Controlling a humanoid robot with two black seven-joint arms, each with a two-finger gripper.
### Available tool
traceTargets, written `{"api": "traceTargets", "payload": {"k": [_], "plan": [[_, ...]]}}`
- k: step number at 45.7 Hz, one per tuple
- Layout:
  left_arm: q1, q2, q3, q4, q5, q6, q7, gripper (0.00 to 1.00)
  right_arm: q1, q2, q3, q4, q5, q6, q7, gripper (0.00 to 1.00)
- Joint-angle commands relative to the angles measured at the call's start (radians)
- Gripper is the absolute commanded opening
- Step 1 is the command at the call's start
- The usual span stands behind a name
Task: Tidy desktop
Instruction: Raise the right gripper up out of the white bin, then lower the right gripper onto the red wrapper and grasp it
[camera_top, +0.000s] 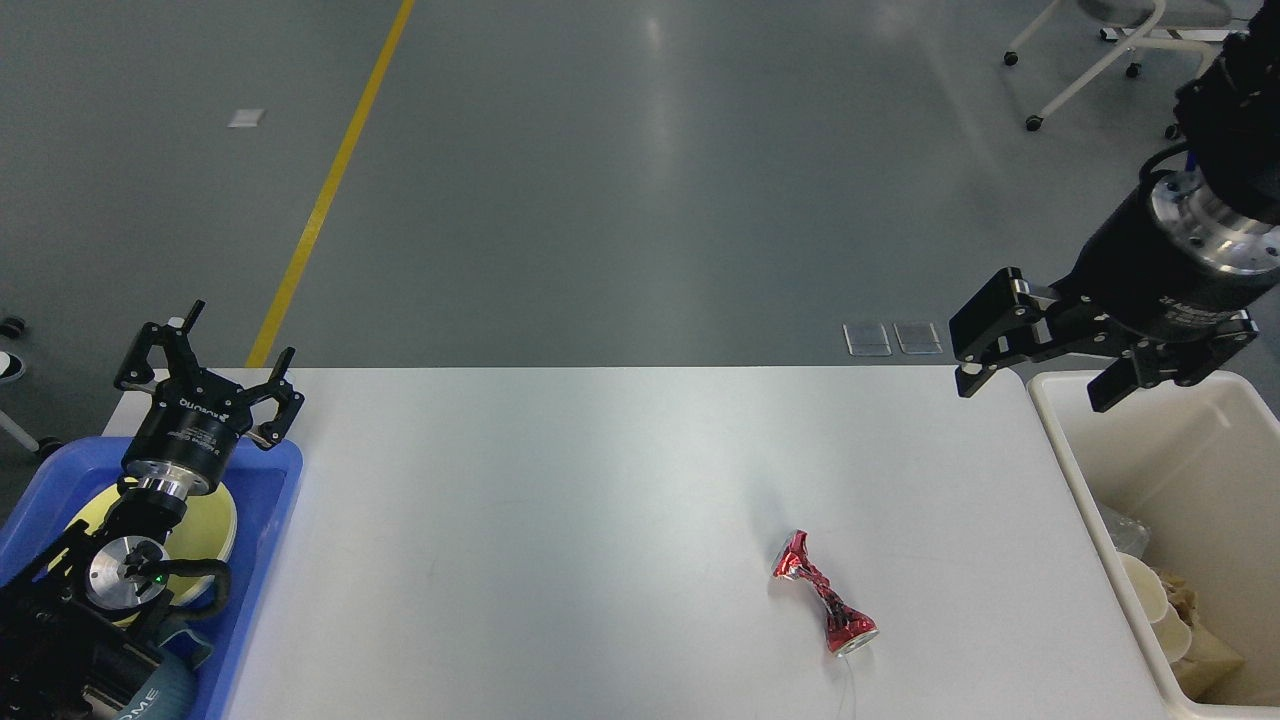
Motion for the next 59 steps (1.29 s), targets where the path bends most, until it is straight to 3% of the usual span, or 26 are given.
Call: {"api": "traceTargets", "payload": {"k": [1, 11, 19, 30, 47, 59], "plan": [[0.0, 0.0, 0.0, 0.0, 0.0, 0.0, 0.0, 0.96, -0.126, 0.007, 0.114, -0.012, -0.03, -0.062, 0.003, 0.97], [0.0, 0.0, 0.0, 0.0, 0.0, 0.0, 0.0, 0.96, -0.411, 0.04, 0.333, -0.029, -0.272, -0.231, -0.002, 0.96], [0.0, 0.0, 0.0, 0.0, 0.0, 0.0, 0.0, 0.96, -0.618, 0.103, 0.384, -0.038, -0.523, -0.348, 0.0, 0.96], [0.0, 0.0, 0.0, 0.0, 0.0, 0.0, 0.0, 0.96, -0.948, 0.26, 0.41, -0.223, -0.687, -0.504, 0.0, 0.98], [0.0, 0.0, 0.0, 0.0, 0.0, 0.0, 0.0, 0.96, -1.143, 0.378, 0.407, -0.423, -0.692, -0.547, -0.002, 0.98], [0.0, 0.0, 0.0, 0.0, 0.0, 0.0, 0.0, 0.96, -1.186, 0.379, 0.402, -0.446, -0.701, -0.578, -0.002, 0.93]]}}
